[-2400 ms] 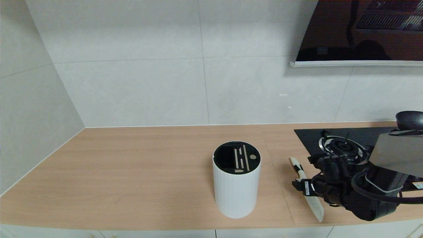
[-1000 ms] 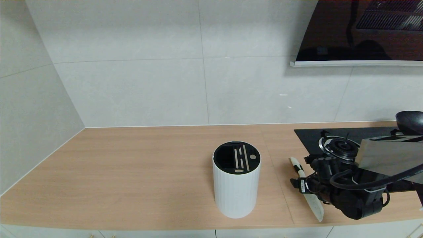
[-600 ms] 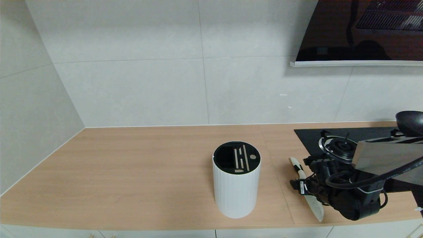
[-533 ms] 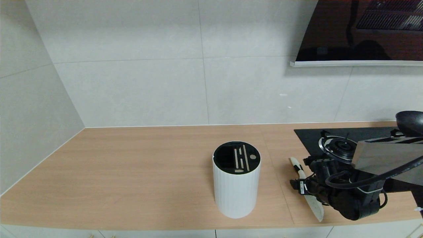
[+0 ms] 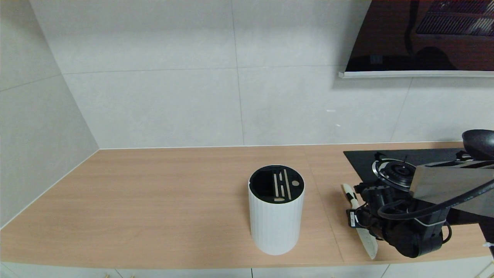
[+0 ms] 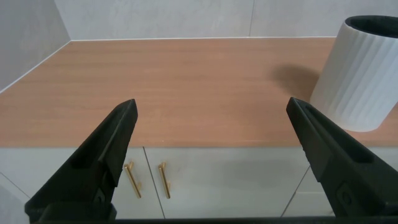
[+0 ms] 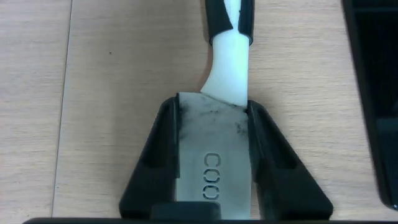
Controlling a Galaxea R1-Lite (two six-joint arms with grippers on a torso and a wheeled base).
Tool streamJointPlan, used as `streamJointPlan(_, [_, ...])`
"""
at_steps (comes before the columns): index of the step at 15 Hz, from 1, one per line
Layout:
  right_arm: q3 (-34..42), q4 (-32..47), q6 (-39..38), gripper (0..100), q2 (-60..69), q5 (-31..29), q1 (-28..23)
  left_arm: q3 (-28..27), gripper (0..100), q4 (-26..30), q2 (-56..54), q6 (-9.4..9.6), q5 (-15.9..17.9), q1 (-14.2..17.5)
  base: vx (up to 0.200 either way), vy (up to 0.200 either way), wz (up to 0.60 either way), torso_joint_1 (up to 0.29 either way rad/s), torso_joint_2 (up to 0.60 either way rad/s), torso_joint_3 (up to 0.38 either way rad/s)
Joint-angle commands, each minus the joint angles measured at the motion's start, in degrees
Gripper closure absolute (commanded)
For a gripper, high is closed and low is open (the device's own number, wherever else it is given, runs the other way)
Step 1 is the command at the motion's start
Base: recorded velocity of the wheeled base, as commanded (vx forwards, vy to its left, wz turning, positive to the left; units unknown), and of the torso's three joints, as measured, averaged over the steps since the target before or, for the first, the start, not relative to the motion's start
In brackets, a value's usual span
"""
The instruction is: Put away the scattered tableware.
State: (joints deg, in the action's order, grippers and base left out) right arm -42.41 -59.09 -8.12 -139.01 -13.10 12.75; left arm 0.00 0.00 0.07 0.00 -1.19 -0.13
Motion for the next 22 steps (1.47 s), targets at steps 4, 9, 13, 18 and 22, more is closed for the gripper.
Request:
streamJointPlan(4, [0.6, 0.1, -0.1, 100, 0.8, -0.3, 0.0, 0.0, 0, 0.0, 0.0, 0.00, 0.0, 0.0, 0.000, 0.000, 0.00, 0.000, 0.00, 0.000])
streamJointPlan(9, [3.9, 0.1, -0.1, 100, 8.6, -1.0, 0.2, 0.0, 0, 0.0, 0.0, 0.00, 0.0, 0.0, 0.000, 0.000, 0.00, 0.000, 0.00, 0.000])
streamJointPlan(13, [6.6, 2.6, -0.4, 100, 22.2, -0.6, 4.1, -0.4, 0, -0.3, 0.0, 0.00, 0.0, 0.0, 0.000, 0.000, 0.00, 0.000, 0.00, 0.000])
streamJointPlan(18, [0.3, 16.7, -0.3, 100, 32.6, -0.3, 6.2, -5.6, 0, -0.5, 0.2, -2.46, 5.3, 0.0, 0.000, 0.000, 0.00, 0.000, 0.00, 0.000])
streamJointPlan(22, [-11.4, 27.8, -0.1, 100, 34.7, -0.3, 10.6, -24.2, 0, 9.6, 18.3, -2.81, 12.6, -5.0, 0.000, 0.000, 0.00, 0.000, 0.00, 0.000])
